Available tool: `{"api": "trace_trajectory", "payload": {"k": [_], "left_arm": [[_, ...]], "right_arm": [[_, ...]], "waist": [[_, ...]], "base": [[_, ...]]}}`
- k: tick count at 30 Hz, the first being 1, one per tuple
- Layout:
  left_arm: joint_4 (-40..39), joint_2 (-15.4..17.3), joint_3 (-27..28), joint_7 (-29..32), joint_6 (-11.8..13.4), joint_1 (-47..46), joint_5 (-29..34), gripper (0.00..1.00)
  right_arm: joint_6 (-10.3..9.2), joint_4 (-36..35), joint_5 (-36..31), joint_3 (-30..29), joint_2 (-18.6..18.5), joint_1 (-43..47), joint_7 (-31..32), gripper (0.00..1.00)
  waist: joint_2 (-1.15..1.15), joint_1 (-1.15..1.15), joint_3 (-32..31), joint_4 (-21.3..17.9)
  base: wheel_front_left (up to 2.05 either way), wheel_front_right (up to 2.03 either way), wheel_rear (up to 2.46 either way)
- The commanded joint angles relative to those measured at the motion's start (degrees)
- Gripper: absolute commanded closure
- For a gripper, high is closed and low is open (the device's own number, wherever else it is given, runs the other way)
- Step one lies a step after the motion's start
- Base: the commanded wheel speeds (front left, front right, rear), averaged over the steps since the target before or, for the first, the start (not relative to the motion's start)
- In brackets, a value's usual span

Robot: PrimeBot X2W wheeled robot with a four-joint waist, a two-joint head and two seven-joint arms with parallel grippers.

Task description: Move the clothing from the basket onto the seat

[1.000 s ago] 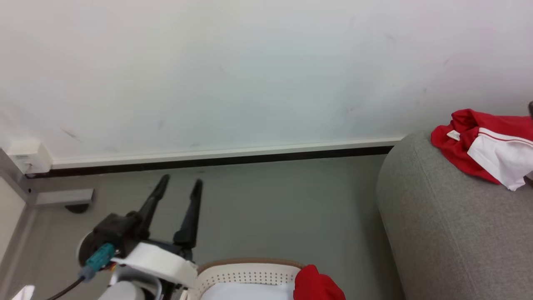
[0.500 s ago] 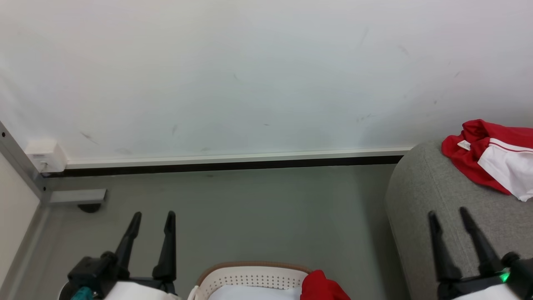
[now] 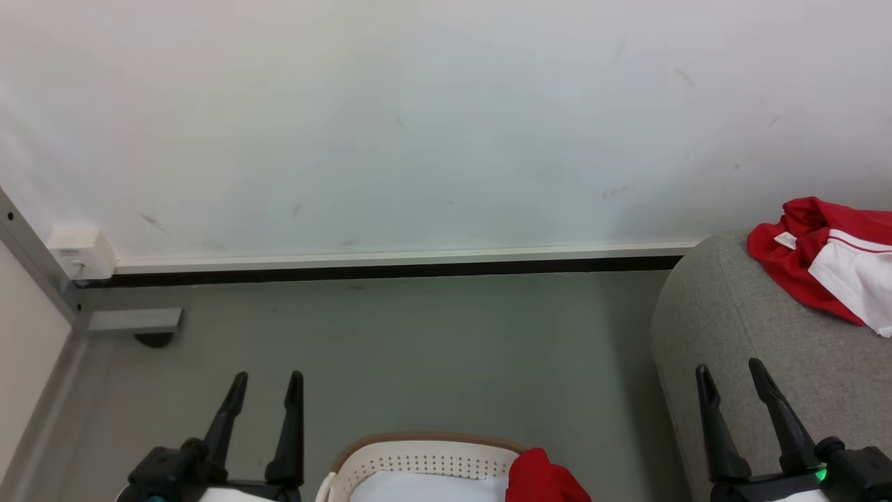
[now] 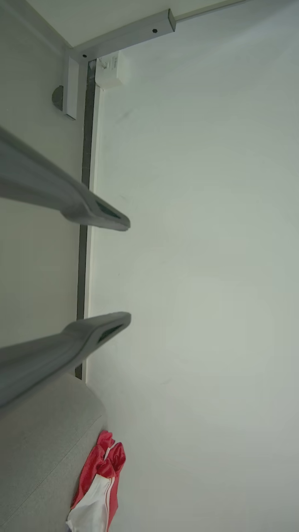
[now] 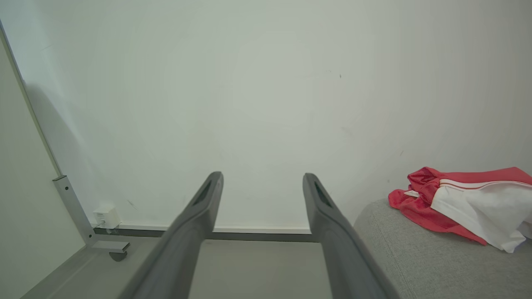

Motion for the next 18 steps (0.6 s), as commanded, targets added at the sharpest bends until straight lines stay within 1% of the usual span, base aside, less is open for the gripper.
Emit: {"api": "trace_trajectory", "payload": {"k": [1, 18], "left_arm": [[0.6, -0.5, 0.7, 0.0, -0.7, -0.2, 1.0, 0.0], [2.3, -3.6, 3.3, 0.0, -4.0, -0.4, 4.2, 0.0]], "right_arm": [[-0.12, -0.3, -0.3, -0.2, 0.3, -0.9, 0.1, 0.0], [-0.13, -0.9, -0.2, -0.2, 0.5, -1.4, 0.7, 0.0]], "waist": [[0.0, 0.0, 0.0, 0.1], [0.0, 0.0, 0.5, -0.1]], "base": [[0.0, 0.0, 0.0], [0.0, 0.0, 0.0]]}}
